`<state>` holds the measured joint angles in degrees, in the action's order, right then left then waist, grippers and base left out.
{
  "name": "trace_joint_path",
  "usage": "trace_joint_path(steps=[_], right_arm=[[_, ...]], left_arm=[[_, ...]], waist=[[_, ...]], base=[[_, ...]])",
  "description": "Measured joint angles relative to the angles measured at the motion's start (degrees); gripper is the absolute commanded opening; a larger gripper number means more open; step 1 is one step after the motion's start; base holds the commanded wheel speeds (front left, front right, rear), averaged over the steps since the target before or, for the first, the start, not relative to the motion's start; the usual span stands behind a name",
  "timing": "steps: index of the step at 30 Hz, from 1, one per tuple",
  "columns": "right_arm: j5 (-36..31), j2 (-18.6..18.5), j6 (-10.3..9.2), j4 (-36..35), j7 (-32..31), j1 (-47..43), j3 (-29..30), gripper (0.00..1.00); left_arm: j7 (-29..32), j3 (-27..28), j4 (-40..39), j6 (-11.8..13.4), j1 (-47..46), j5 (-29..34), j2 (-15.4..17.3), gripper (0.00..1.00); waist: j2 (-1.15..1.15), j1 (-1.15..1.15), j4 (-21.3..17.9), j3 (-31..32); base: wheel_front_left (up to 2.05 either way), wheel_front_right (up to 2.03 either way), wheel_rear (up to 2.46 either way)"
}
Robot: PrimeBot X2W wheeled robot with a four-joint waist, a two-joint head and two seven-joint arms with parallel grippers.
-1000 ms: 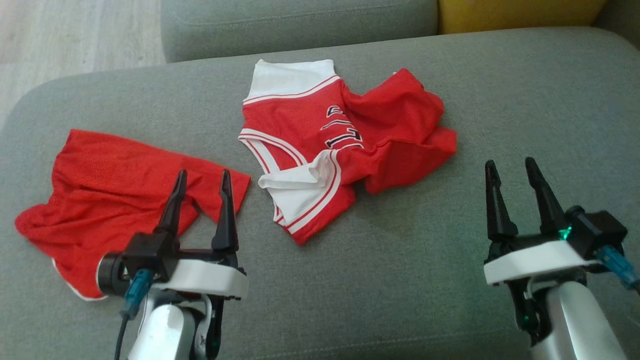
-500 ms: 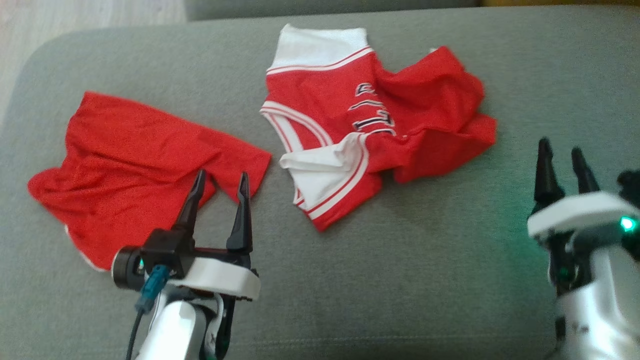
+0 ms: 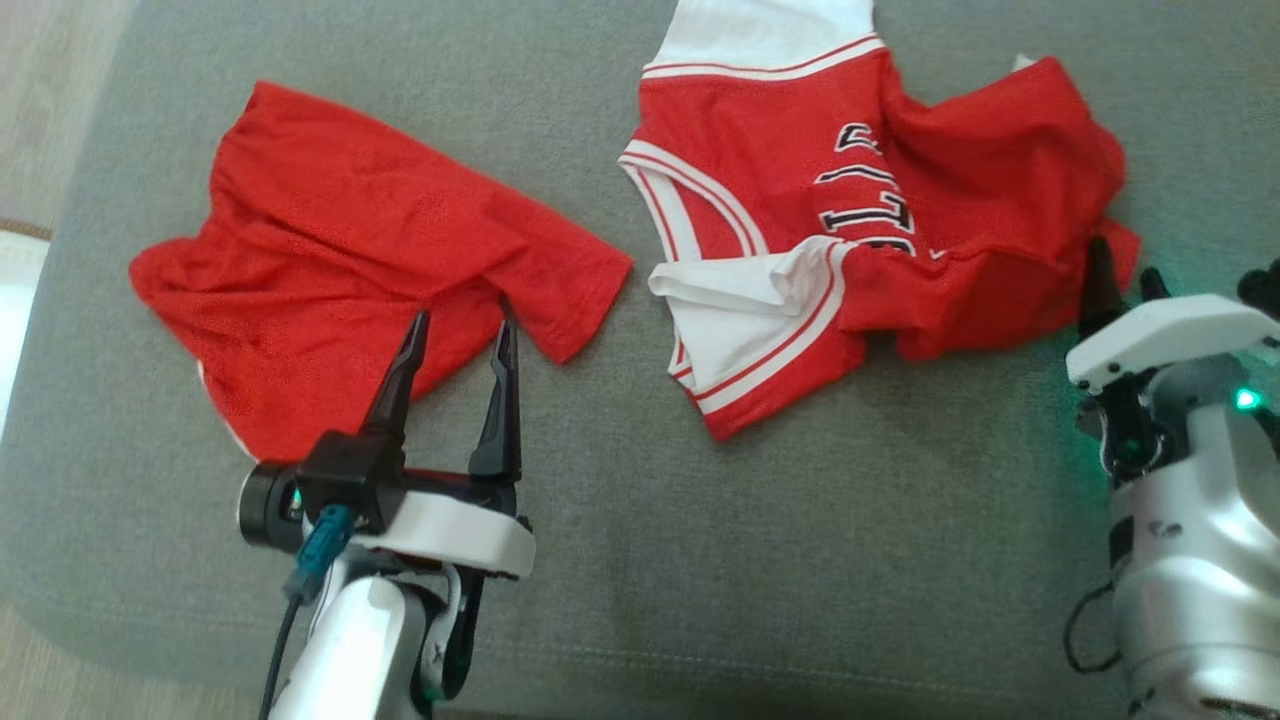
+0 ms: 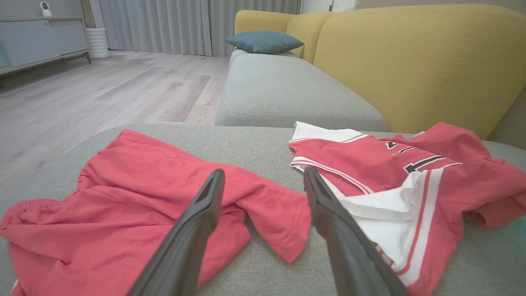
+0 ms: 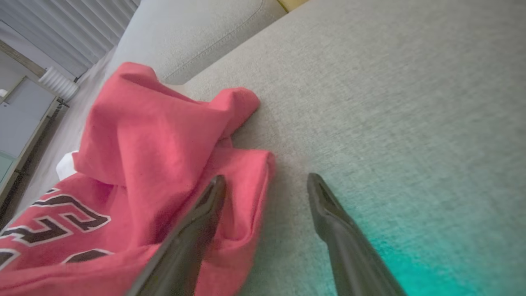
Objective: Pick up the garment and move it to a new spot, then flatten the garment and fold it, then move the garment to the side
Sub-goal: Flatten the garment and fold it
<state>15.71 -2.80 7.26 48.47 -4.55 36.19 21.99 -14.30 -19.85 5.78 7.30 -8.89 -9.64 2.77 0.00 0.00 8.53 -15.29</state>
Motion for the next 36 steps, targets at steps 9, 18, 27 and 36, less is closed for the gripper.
trace_joint_path(steps=[9,18,27,36], right_arm=[[-2.0,-0.1,0.01,5.8,3.3,3.8,0.5,0.00],[-4.9,-0.1,0.00,3.0,10.7,2.5,0.9,0.00],[-14.9,0.0,0.00,-12.5,8.4,-4.2,5.0,0.00],[-25.9,0.0,0.01,-23.4,5.2,-12.7,8.3,1.00]], left_arm=[[0.0,0.0,0.1,0.4,-0.2,0.0,0.0,1.00],[0.0,0.5,0.4,0.3,0.3,0.5,0.0,1.00],[0.0,0.6,0.4,0.3,1.2,0.5,0.0,1.00],[0.0,0.6,0.5,0.3,3.4,0.5,0.0,1.00]], waist=[[0.00,0.00,0.2,-0.7],[0.00,0.00,-3.8,1.8],[0.00,0.00,-8.2,5.8],[0.00,0.00,-9.6,8.7]], base=[[0.00,0.00,0.00],[0.00,0.00,0.00],[0.00,0.00,0.00],[0.00,0.00,0.00]])
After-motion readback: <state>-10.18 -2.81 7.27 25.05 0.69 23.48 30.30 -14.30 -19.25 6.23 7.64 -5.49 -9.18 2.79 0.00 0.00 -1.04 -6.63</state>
